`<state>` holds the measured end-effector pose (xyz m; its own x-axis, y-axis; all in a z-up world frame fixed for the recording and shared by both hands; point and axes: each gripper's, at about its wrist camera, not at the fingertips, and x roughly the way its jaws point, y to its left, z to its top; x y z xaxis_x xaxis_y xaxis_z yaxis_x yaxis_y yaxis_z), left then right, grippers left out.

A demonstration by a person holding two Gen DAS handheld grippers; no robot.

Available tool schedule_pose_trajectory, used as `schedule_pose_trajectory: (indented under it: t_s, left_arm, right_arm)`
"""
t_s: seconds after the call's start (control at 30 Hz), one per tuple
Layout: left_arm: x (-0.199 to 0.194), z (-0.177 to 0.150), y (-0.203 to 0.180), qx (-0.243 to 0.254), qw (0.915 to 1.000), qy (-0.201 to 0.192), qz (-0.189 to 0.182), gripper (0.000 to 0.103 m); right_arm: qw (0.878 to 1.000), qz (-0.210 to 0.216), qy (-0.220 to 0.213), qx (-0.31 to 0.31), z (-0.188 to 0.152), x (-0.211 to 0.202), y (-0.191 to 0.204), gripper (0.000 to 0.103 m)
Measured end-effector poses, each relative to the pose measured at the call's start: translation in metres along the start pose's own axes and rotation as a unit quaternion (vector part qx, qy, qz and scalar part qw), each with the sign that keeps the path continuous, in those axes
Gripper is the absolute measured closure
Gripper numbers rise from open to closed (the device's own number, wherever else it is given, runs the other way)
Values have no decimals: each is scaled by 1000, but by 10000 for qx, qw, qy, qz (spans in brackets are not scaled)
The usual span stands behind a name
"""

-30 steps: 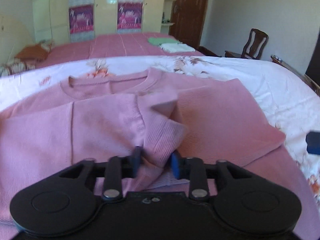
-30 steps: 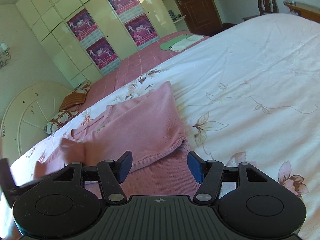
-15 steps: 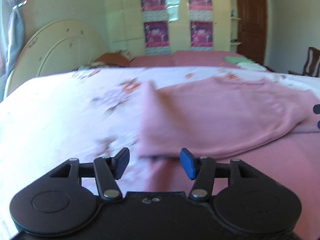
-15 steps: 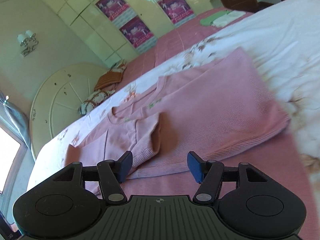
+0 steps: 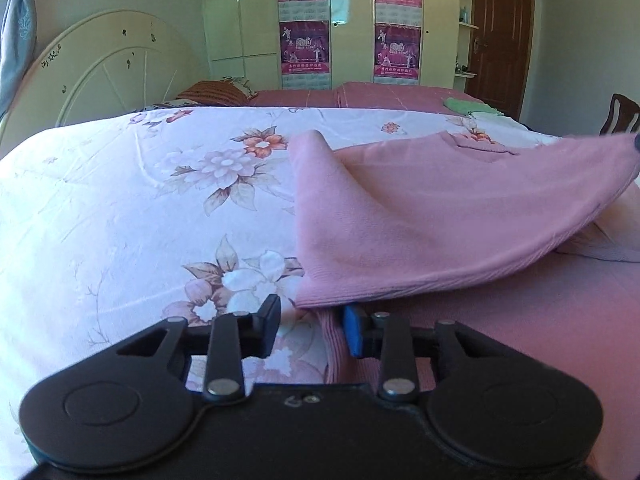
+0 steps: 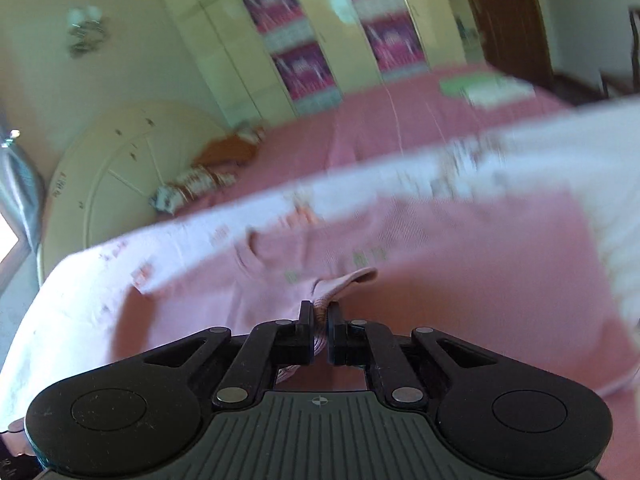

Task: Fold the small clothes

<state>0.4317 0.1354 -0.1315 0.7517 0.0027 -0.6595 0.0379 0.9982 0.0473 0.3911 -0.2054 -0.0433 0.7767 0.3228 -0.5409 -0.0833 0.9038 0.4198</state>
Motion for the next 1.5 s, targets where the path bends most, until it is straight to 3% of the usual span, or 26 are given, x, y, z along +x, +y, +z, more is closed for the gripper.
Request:
schedule_pose_trajectory:
  t_s: [0.1, 0.13, 0.2, 0.27, 0.5, 0.57, 0.63, 0.7, 0.8, 0.93, 1.1, 1.2, 1.27, 1.33, 1.5]
  left_arm:
    - [2, -1, 1, 32, 10000, 33, -43, 74]
    - [2, -1, 0, 51, 10000, 42, -43, 74]
    - [1, 0, -2, 116, 9999, 59, -56, 75]
    - [1, -1, -3, 185, 9998, 78, -64, 75]
    - [2, 0, -3, 221, 9997, 106, -49, 75]
    - [1, 0, -2, 203, 9997, 127, -32, 73]
    - [-6, -1, 1, 253, 9996, 121, 30, 65]
    - [-23, -2, 7, 202, 9997, -157, 19, 63]
    - [-34, 7, 8, 152, 9986, -441, -240, 58]
    - [-6, 22, 3, -154, 9992, -193, -327, 59]
    - [11, 23, 15, -782, 9964, -54, -314, 59]
    - [22, 19, 17, -753, 9967, 230, -217, 57]
    - [25, 16, 19, -739, 9967, 254, -230, 56]
    - [25, 15, 17, -678, 9972, 245, -196, 57]
    - [22, 18, 14, -748, 9969, 210, -138, 56]
  right_arm:
    - [9971, 16, -610, -456, 0, -28, 9, 98]
    - [9968, -227, -463, -612, -7, -20, 7, 98]
    - [9969, -644, 258, -368, -23, 9, -14, 98]
    - [9961, -673, 570, -4, -40, 22, -33, 98]
    - [9965, -633, 411, 357, -52, 14, -43, 98]
    - [9966, -657, 441, 230, -51, 13, -41, 98]
    - [9961, -663, 556, 197, -49, 16, -42, 98]
    - [9960, -638, 574, 229, -46, 13, -42, 98]
    - [9975, -656, 236, 121, -38, -7, -39, 98]
    - [9979, -581, 293, 1, -33, 1, -35, 98]
    - [9956, -627, 553, 420, -28, 28, -50, 97]
    - [9948, -658, 621, 475, -28, 35, -56, 97]
    - [9944, -732, 561, 512, -29, 34, -58, 90]
    - [9951, -721, 385, 552, -30, 27, -58, 35]
    - [9966, -413, 542, 453, -32, 30, -58, 36]
